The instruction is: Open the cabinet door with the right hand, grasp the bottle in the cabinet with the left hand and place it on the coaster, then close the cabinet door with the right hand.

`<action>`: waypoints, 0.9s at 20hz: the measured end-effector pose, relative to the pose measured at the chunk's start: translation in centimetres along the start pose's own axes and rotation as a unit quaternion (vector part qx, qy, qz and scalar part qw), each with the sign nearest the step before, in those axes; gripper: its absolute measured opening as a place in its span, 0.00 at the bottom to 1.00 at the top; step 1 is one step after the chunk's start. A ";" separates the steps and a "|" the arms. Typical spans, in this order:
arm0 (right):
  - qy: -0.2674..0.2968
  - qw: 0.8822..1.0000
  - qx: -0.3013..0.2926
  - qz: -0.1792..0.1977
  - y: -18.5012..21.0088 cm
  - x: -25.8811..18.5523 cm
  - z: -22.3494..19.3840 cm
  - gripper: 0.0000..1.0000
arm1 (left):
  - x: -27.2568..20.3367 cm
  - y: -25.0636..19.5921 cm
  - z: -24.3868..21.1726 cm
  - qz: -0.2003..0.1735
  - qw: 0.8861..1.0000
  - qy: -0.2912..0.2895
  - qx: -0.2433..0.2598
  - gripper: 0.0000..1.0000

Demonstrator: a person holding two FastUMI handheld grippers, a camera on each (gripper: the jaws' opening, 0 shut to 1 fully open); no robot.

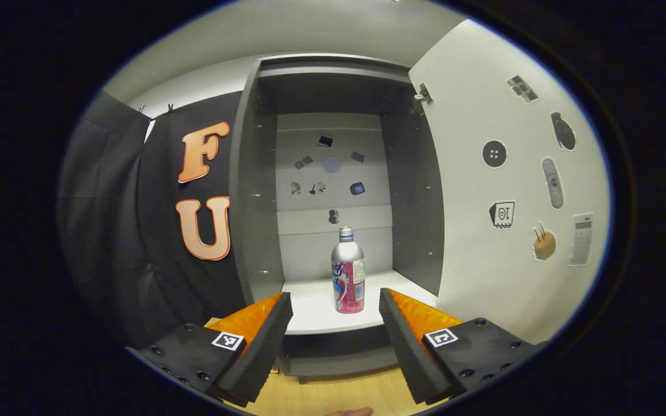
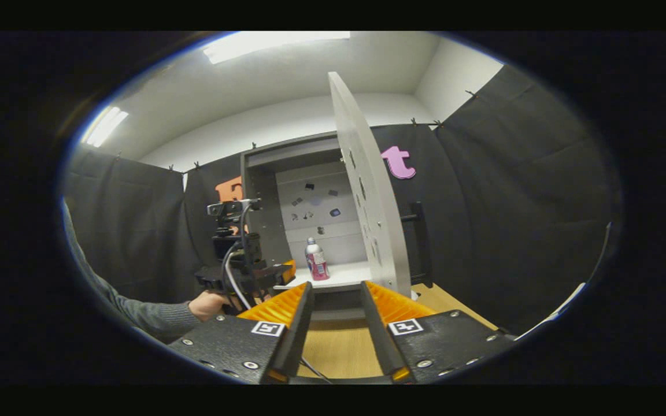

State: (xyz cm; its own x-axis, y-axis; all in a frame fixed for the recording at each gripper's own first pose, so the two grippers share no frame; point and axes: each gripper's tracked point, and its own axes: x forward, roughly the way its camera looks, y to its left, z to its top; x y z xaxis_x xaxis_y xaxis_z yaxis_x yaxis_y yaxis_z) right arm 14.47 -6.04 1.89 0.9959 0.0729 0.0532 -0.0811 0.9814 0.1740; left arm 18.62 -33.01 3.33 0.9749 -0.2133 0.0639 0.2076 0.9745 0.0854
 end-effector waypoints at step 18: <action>0.040 0.996 0.033 -0.067 -0.3 4.2 -2.0 0.76 | 20.3 -2.0 -5.6 -0.047 0.998 0.027 -0.022 0.98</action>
State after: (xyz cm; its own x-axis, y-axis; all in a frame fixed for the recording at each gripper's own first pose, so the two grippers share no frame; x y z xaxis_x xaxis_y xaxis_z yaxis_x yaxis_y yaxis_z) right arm 18.78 -5.69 0.13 0.9977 -0.0424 -0.0530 0.0540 0.9694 0.2396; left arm 38.39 -38.92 -1.09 0.9539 -0.3002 0.0033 0.2997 0.9530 0.0445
